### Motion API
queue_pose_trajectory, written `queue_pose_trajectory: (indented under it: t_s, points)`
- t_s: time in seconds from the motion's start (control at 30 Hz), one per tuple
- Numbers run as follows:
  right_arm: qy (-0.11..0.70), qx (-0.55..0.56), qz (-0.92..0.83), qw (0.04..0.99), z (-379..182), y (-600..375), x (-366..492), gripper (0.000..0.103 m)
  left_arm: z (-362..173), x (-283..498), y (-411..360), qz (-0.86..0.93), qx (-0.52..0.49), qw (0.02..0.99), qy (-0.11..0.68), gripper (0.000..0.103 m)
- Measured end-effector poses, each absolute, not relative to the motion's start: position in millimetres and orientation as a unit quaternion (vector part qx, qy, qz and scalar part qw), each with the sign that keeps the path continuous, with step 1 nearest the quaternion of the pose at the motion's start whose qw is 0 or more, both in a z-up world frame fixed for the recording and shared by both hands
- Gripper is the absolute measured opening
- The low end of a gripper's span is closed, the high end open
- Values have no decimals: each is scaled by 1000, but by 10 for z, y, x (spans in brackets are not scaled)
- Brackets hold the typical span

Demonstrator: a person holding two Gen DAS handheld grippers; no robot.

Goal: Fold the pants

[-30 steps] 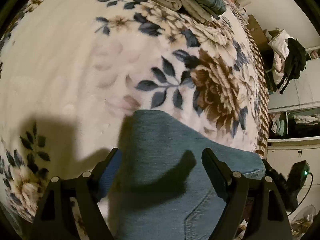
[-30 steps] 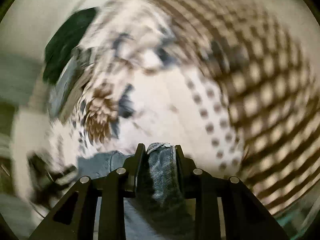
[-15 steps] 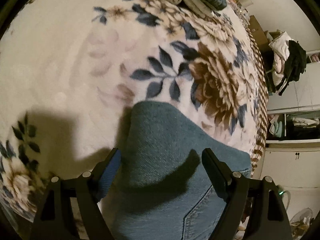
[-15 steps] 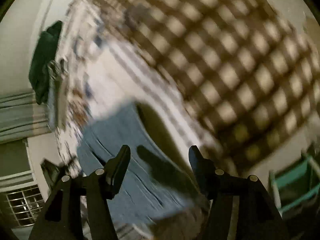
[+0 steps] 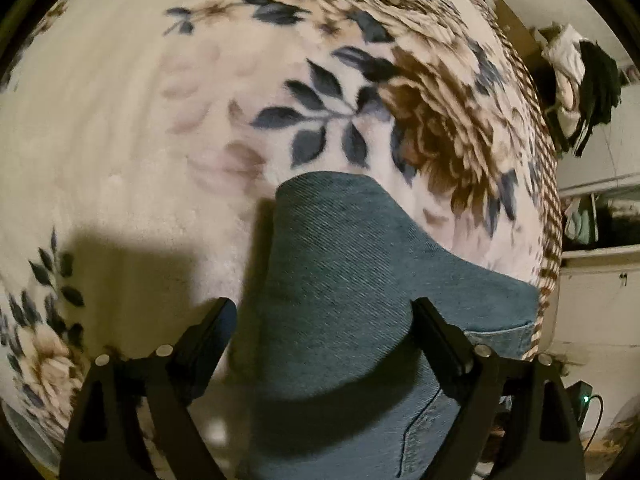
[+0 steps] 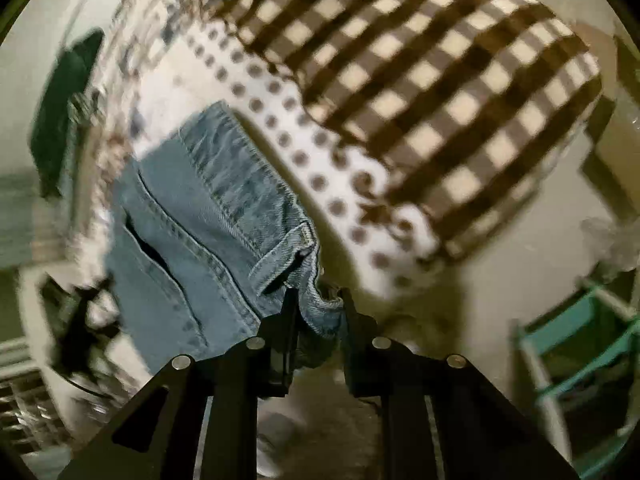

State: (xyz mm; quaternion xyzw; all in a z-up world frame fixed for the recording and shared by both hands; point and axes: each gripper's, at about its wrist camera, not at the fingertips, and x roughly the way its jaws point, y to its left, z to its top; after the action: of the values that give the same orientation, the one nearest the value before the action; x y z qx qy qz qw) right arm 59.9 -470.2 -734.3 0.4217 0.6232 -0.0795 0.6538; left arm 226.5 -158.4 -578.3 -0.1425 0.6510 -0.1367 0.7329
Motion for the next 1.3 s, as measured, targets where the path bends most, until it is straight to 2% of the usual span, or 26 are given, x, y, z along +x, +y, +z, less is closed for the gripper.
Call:
queue_pose_trajectory:
  t_s: [0.03,0.1,0.17,0.23,0.4,0.57,0.63,0.73,0.97,1.1,1.2,1.27,1.3]
  points:
    - [627,434,-76,643,-7388,-4683,603,23,-5760,2253,-1572,-137,-144,732,651,88]
    - [610,483,-65,625,-7459,-4686,565,36,-5717,2219,-1520,-143,-158,729,650,88]
    - [583,527,-55,616,-7459,-4733,443,61,-5691,2140,-1431,-152,-184,725,646,91]
    - [565,552,-37,612,-7507,-4656,333,78,-5711,2035,-1346,-159,-216,715,646,92]
    - [574,564,25,593,-7809,-4058,369,80,-5963,1778,-1263,-158,-260,683,665,92]
    - [536,619,34,572,-8081,-3790,503,82,-6100,1704,-1261,-164,-288,669,665,94]
    - [531,621,23,577,-8053,-3770,461,81,-6113,1706,-1260,-166,-292,667,665,95]
    - [516,637,28,572,-7971,-3712,414,70,-6116,1715,-1269,-170,-293,665,665,95]
    - [473,643,73,597,-7611,-3699,539,69,-6158,1708,-1195,-179,-304,656,667,95]
    - [516,583,39,626,-7707,-3783,608,70,-6204,1700,-1216,-189,-301,653,668,95]
    - [503,595,38,625,-7718,-3874,612,70,-6225,1709,-1220,-195,-308,651,666,102]
    - [491,601,35,630,-7693,-3849,664,80,-6236,1718,-1238,-197,-307,651,665,103]
    - [484,604,34,633,-7678,-3833,705,81,-6235,1721,-1244,-197,-307,653,664,103]
